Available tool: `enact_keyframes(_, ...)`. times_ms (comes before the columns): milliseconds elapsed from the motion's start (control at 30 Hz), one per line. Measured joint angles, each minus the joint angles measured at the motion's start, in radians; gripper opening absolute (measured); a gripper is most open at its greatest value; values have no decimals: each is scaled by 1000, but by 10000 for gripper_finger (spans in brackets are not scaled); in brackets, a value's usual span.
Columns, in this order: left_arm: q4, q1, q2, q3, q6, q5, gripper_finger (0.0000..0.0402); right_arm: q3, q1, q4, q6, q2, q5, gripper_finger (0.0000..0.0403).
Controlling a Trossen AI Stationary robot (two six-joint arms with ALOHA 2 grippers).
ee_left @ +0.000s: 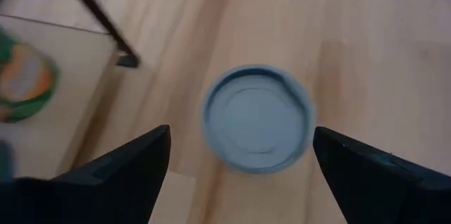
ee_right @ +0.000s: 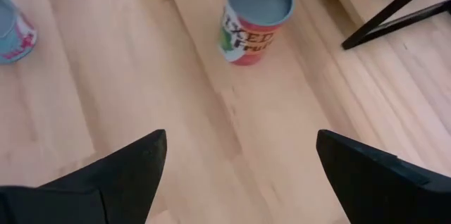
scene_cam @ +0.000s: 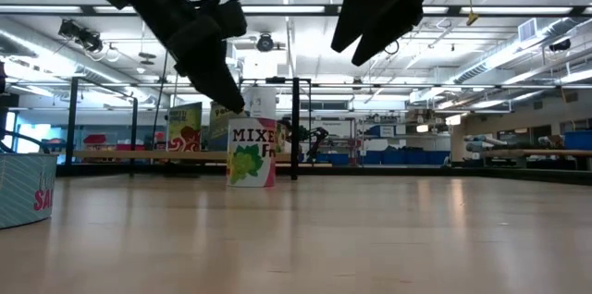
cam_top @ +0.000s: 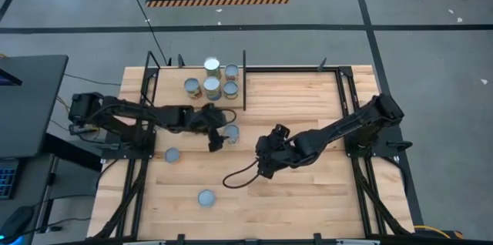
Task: Pick and place cans onto a shelf
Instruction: Put the canned mixed fruits on the shelf
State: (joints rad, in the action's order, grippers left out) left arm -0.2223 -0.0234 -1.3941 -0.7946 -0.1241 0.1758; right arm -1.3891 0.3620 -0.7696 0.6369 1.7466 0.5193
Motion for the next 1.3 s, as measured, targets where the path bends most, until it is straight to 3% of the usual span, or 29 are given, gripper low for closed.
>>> enact_keyframes(133, 14, -36, 0, -23, 3, -130, 353, 0, 17, 4, 1, 0, -2, 374)
enact_keyframes(267, 5, -52, 0, -60, 1, -172, 354, 0, 19, 4, 12, 0, -8, 374)
enact_keyframes(567, -34, -71, 0, -100, -3, -105, 353, 0, 17, 5, 25, 2, -17, 374)
enact_keyframes(833, 4, -62, 0, -100, -21, -105, 306, 0, 17, 5, 23, 2, -17, 374)
enact_keyframes(1300, 30, -47, -154, -117, 13, -128, 395, 0, 21, -6, 25, 2, -24, 374)
